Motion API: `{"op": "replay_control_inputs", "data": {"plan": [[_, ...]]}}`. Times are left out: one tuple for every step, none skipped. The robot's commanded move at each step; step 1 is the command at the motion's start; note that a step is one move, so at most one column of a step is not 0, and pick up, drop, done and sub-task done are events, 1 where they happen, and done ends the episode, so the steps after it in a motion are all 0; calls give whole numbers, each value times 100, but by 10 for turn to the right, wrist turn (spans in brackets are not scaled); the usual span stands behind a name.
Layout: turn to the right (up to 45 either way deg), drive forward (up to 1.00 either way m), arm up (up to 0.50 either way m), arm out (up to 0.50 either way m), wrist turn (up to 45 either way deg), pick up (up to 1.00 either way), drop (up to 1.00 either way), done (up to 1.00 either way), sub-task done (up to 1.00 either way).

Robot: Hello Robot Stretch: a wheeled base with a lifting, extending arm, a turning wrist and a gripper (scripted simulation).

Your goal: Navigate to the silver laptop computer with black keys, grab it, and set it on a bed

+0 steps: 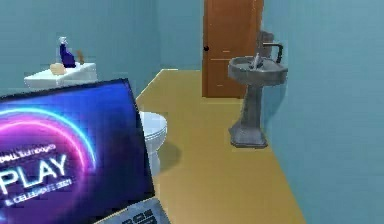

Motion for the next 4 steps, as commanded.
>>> {"op": "replay_control_inputs", "data": {"plan": [[0,100,0,0,0,0,0,0,0],[0,75,0,0,0,0,0,0,0],[0,100,0,0,0,0,0,0,0],[-30,0,0,0,0,0,0,0,0]]}}
